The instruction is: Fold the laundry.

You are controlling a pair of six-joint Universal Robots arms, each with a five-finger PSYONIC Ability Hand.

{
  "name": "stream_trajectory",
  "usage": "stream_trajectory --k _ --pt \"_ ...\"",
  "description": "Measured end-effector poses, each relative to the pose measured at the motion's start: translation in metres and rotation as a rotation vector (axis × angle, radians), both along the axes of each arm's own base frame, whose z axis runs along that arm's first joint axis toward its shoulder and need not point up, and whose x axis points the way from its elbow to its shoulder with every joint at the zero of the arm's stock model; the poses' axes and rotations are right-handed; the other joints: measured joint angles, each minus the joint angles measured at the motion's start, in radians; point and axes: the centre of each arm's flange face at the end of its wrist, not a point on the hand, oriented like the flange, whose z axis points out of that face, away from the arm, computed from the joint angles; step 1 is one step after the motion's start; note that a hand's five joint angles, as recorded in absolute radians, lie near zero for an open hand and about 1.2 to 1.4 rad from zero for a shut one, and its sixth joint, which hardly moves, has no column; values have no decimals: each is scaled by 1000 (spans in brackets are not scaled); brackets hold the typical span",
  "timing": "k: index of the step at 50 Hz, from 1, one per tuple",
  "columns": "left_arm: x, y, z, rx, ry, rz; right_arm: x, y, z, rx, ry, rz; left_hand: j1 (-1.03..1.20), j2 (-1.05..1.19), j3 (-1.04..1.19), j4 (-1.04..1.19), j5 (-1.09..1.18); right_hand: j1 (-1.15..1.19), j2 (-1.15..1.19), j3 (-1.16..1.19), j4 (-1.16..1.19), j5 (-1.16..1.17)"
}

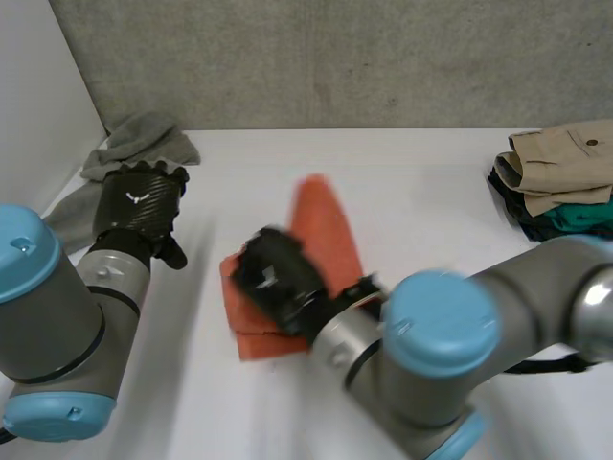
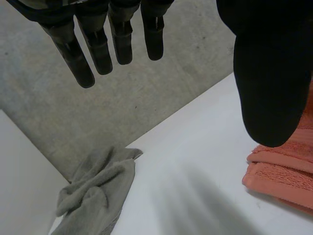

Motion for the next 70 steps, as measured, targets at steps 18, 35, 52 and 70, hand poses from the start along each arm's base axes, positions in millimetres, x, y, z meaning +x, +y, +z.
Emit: stream_trajectory --k 18,35,52,70 --pt "-14 -6 24 -59 115 -29 -17 -34 36 551 -476 -235 -36 -41 -42 -44 -52 -779 -958 -968 -953 -927" --pt "-91 9 -46 142 75 -221 -67 -109 20 917 -453 -544 -34 -40 -40 -41 -48 -779 -958 -968 -953 -927" --pt "-42 -5 -85 268 -243 -40 -21 -100 -20 905 -245 -422 -34 -40 -40 -41 -48 -779 -958 -968 -953 -927" --pt "-70 8 37 -24 -36 -276 -38 -85 48 608 -308 -441 -9 -2 -6 -1 8 -779 -958 -968 -953 -932"
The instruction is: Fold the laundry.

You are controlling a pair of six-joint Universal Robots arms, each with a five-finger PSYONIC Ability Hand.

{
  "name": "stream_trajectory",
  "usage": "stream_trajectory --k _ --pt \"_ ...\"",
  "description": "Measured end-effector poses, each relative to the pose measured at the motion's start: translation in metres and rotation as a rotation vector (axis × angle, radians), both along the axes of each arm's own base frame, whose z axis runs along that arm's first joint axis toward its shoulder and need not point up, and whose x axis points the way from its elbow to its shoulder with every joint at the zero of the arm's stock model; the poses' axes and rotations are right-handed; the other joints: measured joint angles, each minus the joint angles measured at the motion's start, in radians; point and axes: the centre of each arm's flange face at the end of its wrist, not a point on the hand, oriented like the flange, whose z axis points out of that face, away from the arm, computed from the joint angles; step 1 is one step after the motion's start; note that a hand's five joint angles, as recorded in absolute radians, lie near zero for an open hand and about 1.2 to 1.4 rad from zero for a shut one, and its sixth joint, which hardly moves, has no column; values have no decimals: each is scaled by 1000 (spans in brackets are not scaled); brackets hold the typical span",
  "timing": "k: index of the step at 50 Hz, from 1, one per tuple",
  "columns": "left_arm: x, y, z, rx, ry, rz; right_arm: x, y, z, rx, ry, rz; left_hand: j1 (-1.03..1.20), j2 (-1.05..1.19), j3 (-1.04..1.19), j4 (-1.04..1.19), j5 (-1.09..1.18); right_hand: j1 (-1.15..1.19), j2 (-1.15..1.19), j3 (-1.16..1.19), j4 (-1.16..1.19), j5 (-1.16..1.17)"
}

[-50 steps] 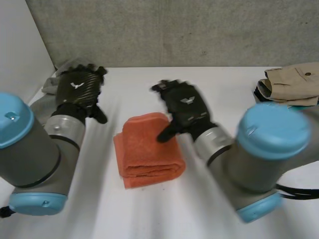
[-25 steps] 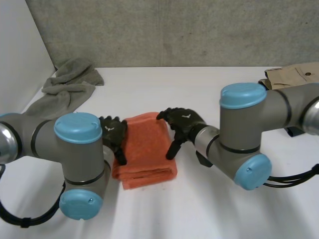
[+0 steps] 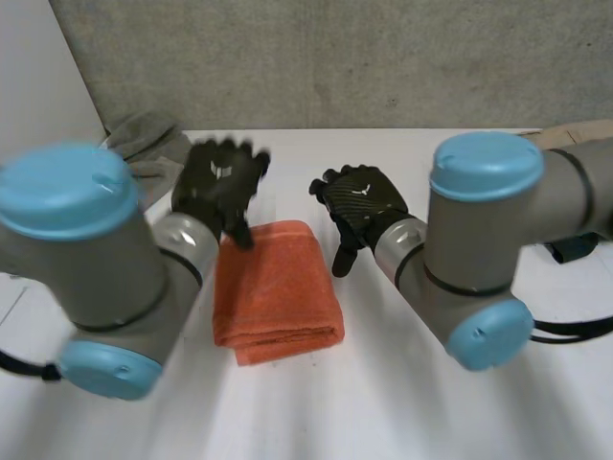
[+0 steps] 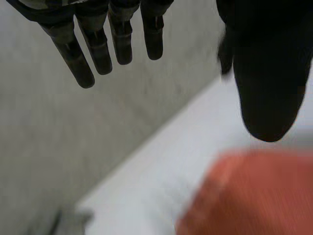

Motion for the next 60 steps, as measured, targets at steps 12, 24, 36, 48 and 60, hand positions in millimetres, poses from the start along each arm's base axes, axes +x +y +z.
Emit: stream_trajectory --k 12,24,36,48,60 --pt "5 17 38 145 129 -400 5 75 -57 -70 67 154 20 17 15 18 14 0 0 0 0 0" --pt "6 20 30 245 148 -443 24 74 -106 -165 156 212 20 17 15 18 14 0 0 0 0 0" --pt "6 20 32 232 149 -425 44 52 -114 -200 141 203 20 17 15 18 14 106 133 136 111 82" --pt "7 20 34 224 151 -425 62 36 -105 -248 87 204 20 17 15 18 14 427 524 525 505 88" --pt "9 19 39 210 157 -419 79 22 -104 -280 54 214 20 19 15 18 14 736 919 918 895 88"
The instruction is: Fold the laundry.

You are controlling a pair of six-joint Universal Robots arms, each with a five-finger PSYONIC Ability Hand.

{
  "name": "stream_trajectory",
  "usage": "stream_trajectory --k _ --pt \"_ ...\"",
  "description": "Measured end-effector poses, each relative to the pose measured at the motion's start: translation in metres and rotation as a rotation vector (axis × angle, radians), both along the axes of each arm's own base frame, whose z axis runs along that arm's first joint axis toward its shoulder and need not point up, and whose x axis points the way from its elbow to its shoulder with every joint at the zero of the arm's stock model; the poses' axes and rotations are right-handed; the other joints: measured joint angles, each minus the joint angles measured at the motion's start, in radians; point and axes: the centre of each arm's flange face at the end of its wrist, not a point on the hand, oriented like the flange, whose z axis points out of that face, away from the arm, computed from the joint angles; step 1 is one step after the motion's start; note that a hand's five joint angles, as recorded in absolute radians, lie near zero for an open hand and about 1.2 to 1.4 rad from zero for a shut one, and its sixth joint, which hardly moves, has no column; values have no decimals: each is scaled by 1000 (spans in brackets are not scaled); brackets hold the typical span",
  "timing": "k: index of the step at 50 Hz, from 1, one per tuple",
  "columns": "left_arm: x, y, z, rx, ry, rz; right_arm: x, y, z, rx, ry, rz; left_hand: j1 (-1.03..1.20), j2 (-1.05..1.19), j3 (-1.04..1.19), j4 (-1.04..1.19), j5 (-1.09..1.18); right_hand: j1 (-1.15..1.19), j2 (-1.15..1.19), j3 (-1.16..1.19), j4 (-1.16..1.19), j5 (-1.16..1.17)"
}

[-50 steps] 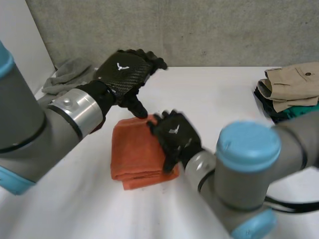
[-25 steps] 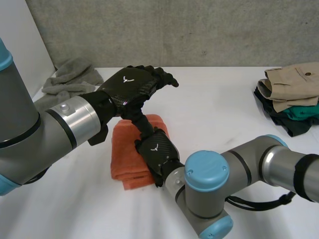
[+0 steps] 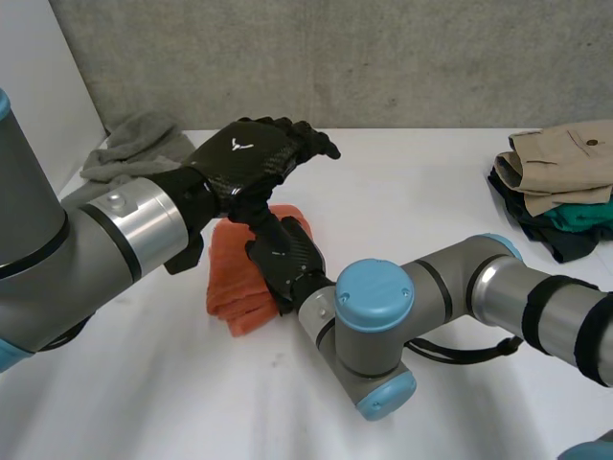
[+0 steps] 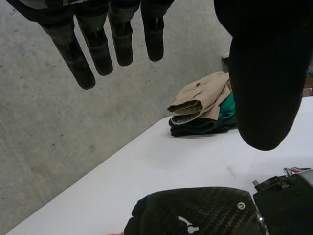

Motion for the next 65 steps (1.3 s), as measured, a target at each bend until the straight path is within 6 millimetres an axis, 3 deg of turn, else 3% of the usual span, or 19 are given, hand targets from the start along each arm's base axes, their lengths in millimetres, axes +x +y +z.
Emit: stream_trajectory --k 9,13,17,20,33,34,36,51,65 --pt "5 -2 8 -20 12 17 1 -18 10 -29 -25 -28 0 2 0 0 0 46 36 44 54 0" --pt "11 -4 18 -37 33 39 -16 -56 25 -63 -48 -106 0 2 0 0 0 50 35 43 53 0" --pt "17 -7 25 -39 58 58 -34 -84 34 -83 -58 -149 0 2 0 0 0 -195 -279 -264 -259 327" --pt "20 -9 27 -34 71 69 -40 -91 34 -77 -52 -150 0 2 0 0 0 -250 -352 -348 -342 397" --pt "24 -14 28 -9 92 88 -46 -86 13 -19 -4 -109 0 2 0 0 0 -402 -514 -521 -519 291" --pt "24 -15 27 -5 91 89 -45 -85 10 -30 11 -89 0 2 0 0 0 -573 -728 -726 -720 90" --pt "25 -15 26 -3 90 89 -44 -85 9 -47 25 -75 0 2 0 0 0 -601 -749 -754 -759 52" --pt "24 -17 22 6 85 89 -70 -113 4 -248 191 1 0 2 0 0 0 -678 -846 -856 -837 -41" --pt "22 -21 17 14 82 90 -65 -119 -13 -261 184 38 0 2 0 0 0 -678 -846 -856 -837 -41"
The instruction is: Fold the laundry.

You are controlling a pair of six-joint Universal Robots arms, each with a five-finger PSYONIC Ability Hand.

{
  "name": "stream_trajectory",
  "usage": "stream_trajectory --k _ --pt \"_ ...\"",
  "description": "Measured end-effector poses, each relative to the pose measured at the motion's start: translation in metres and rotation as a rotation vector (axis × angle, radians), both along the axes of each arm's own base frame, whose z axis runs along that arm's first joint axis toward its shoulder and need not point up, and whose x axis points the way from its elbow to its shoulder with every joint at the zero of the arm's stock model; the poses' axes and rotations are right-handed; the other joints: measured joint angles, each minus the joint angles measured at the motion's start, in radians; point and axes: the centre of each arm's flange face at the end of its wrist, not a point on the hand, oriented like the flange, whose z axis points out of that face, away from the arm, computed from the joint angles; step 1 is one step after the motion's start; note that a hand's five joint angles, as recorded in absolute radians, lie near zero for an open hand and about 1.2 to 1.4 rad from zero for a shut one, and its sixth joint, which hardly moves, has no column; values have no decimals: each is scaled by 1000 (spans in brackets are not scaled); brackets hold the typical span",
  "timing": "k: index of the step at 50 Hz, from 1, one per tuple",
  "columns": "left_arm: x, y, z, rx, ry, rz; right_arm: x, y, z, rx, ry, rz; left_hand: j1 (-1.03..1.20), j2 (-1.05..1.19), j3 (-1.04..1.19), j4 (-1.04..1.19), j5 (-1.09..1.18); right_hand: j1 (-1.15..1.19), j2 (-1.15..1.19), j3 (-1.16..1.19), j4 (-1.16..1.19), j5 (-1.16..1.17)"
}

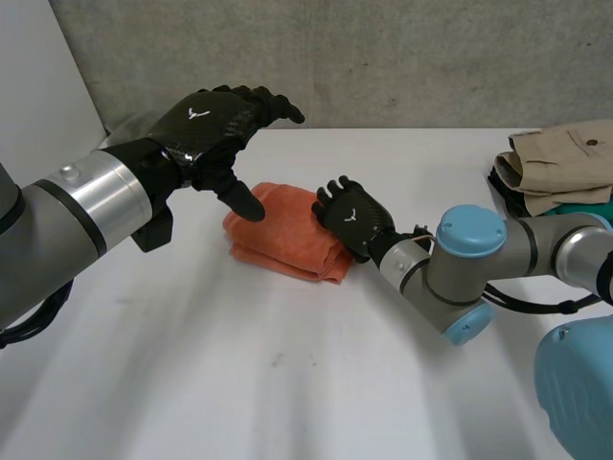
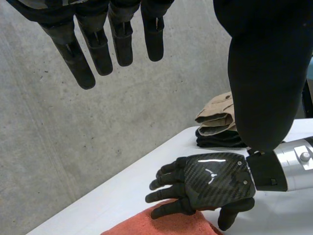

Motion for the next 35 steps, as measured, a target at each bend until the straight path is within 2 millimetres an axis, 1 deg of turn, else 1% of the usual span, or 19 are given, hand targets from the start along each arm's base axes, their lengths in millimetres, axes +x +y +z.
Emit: stream_trajectory --k 6,13,20,22,24,28,30,31,35 --pt "0 -1 -1 2 0 0 5 0 -1 -6 -6 8 0 0 0 0 0 0 0 0 0 0" --pt "0 -1 -1 2 0 1 9 -4 3 -22 -21 5 0 0 0 0 0 0 0 2 0 3" --pt "0 -1 -1 2 0 2 14 -6 3 -7 -49 7 0 0 0 0 0 1 3 2 2 4" --pt "0 -1 -1 2 0 2 16 -5 3 2 -57 11 0 0 0 0 0 24 30 36 25 34" --pt "0 -1 -1 2 0 2 18 -5 2 9 -63 14 0 0 0 0 0 112 131 149 132 129" --pt "0 -1 -1 2 0 2 19 -4 1 16 -68 19 0 0 0 0 0 161 189 206 191 178" --pt "0 -1 0 1 0 2 20 -3 0 23 -69 25 0 0 0 0 0 229 278 290 270 248" --pt "0 -1 0 1 0 2 21 -3 0 25 -68 28 0 0 0 0 0 229 278 290 270 248" --pt "0 -1 0 1 0 2 21 -1 -2 36 -62 42 0 0 0 0 0 453 539 549 533 497"
